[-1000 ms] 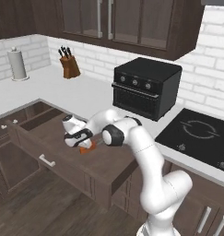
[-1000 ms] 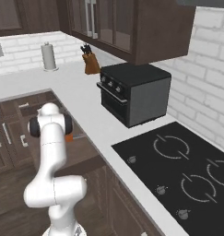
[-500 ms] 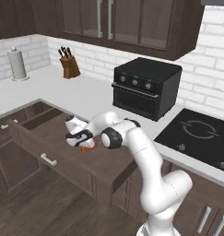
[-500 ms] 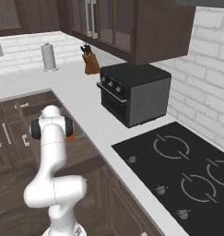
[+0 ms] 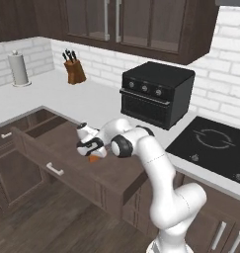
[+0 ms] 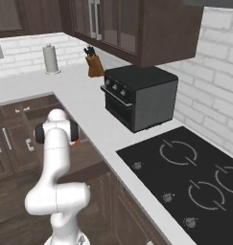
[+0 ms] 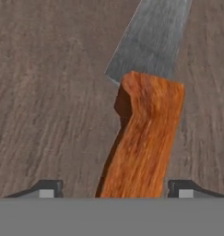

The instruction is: Pick up the knife from the drawer and place it on the cutting board. Then place the meat from the plate to the cutting board.

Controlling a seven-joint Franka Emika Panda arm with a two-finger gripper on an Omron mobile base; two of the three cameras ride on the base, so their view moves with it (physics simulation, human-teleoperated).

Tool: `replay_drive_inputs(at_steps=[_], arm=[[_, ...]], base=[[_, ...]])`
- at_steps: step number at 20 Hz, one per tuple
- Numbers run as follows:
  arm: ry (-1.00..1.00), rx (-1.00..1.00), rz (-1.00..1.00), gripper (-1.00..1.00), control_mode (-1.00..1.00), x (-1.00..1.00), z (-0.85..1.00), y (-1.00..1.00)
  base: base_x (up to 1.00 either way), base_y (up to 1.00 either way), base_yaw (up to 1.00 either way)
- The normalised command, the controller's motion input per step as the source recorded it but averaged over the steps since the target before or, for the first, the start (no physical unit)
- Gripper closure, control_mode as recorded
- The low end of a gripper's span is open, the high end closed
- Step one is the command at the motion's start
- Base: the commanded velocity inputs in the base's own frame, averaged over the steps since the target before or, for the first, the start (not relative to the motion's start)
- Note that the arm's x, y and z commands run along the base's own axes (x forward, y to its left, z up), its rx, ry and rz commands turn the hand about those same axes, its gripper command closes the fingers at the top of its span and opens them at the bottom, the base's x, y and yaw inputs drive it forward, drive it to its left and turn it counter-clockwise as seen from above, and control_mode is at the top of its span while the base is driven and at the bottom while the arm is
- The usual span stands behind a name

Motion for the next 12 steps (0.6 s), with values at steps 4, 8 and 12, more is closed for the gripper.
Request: replay_drive_inputs(at_steps=[4,8,12], arm=[[0.03,0.0,0.0,1.0,-1.0,0.05,-0.51,0.03],[0.07,0.01,-0.01,1.0,-1.0,-0.45,-0.17,0.09],[0.0,0.0,0.0,1.0,-1.0,-1.0,0.38,0.03]], base=[[0.0,0.0,0.0],[0.0,0.0,0.0],[0.0,0.0,0.0]])
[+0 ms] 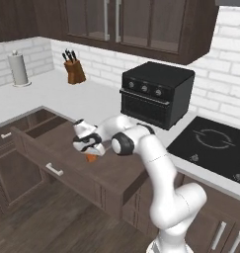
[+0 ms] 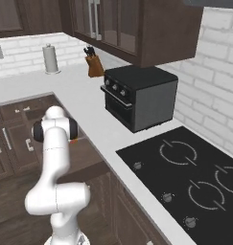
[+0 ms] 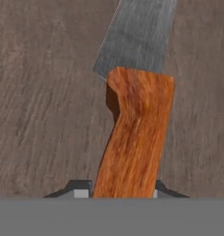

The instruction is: Pick up the knife from the drawer and place it on the cutting board. Then place the meat from the plate to the cutting board.

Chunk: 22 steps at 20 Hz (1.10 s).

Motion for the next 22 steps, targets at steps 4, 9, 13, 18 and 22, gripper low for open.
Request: replay_drive_inputs(at_steps=[4,9,13,18,22], arm=[[0.14,0.0,0.0,1.0,-1.0,-1.0,0.38,0.17],[0.07,0.0,0.02,1.0,-1.0,-1.0,0.33,0.3],[-0.07,0.0,0.07,1.0,-1.0,-1.0,0.83,0.31],[-0.15,0.01,0.07,1.0,-1.0,-1.0,1.0,0.12],[-0.2,0.0,0.07,1.0,-1.0,-1.0,1.0,-0.02]], base=[[0.0,0.0,0.0],[0.0,0.0,0.0],[0.0,0.0,0.0],[0.0,0.0,0.0],[0.0,0.0,0.0]])
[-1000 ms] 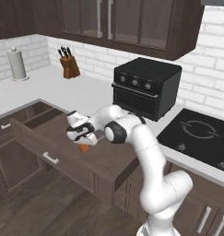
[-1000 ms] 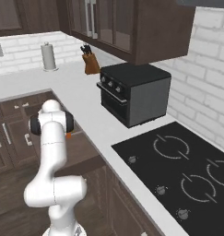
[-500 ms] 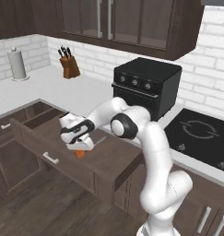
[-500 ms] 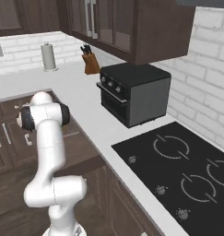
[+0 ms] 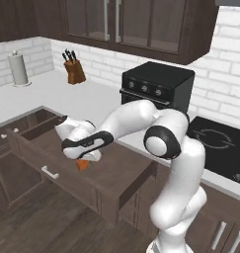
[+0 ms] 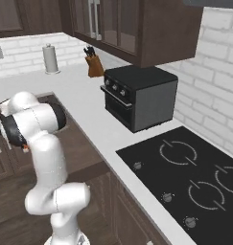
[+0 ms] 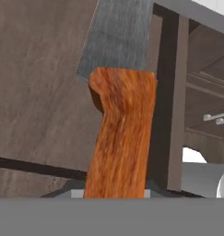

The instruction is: Pick up the knife from the drawer and place it on the cutting board. Then place the meat from the plate to the cutting board.

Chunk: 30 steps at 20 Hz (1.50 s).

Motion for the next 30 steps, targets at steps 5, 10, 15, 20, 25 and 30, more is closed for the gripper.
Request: replay_drive_inputs(at_steps=[5,10,15,20,25,30], arm=[[-0.2,0.0,0.04,1.0,-1.0,-0.84,1.0,-0.35],[-0.05,0.03,0.0,1.0,-1.0,-0.54,1.0,-0.6],[0.02,0.17,-0.02,1.0,-1.0,-0.39,0.94,-0.81],[0.0,0.13,0.0,1.0,-1.0,-0.65,0.47,-0.65],[0.01,0.13,0.0,1.0,-1.0,-0.54,0.2,-0.56],[0.05,0.02,-0.03,1.0,-1.0,-0.38,0.0,-0.09]], base=[[0.0,0.0,0.0],[0.0,0.0,0.0],[0.0,0.0,0.0],[0.0,0.0,0.0],[0.0,0.0,0.0],[0.0,0.0,0.0]])
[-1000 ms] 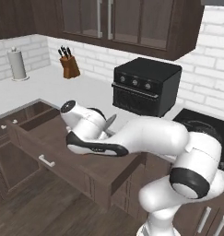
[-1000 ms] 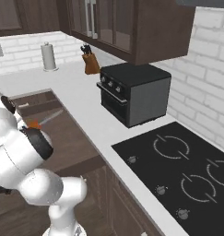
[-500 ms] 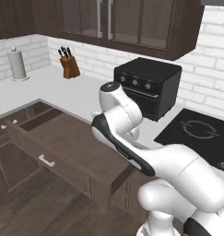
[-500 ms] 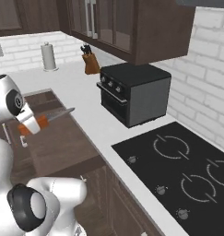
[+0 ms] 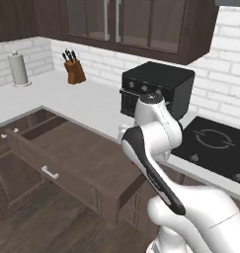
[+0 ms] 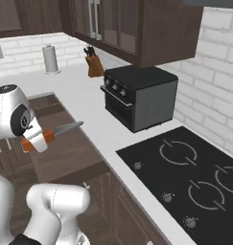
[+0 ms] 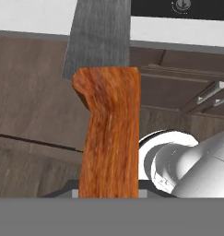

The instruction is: Pick up the knife from the drawer and place it on the cutting board. Then place the meat from the plate to the cutting board.

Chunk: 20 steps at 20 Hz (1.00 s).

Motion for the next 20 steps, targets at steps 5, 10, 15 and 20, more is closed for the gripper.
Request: replay_drive_inputs(at_steps=[5,10,15,20], arm=[[0.0,0.0,0.0,1.0,1.0,0.0,0.0,0.0],[0.0,0.0,0.0,1.0,1.0,0.0,0.0,0.0],[0.0,0.0,0.0,1.0,1.0,0.0,0.0,0.0],[0.0,0.0,0.0,1.0,1.0,0.0,0.0,0.0]], base=[[-0.92,-0.08,0.01],[-0.9,-0.1,0.33],[-0.22,0.0,0.63],[0.0,0.0,0.81]])
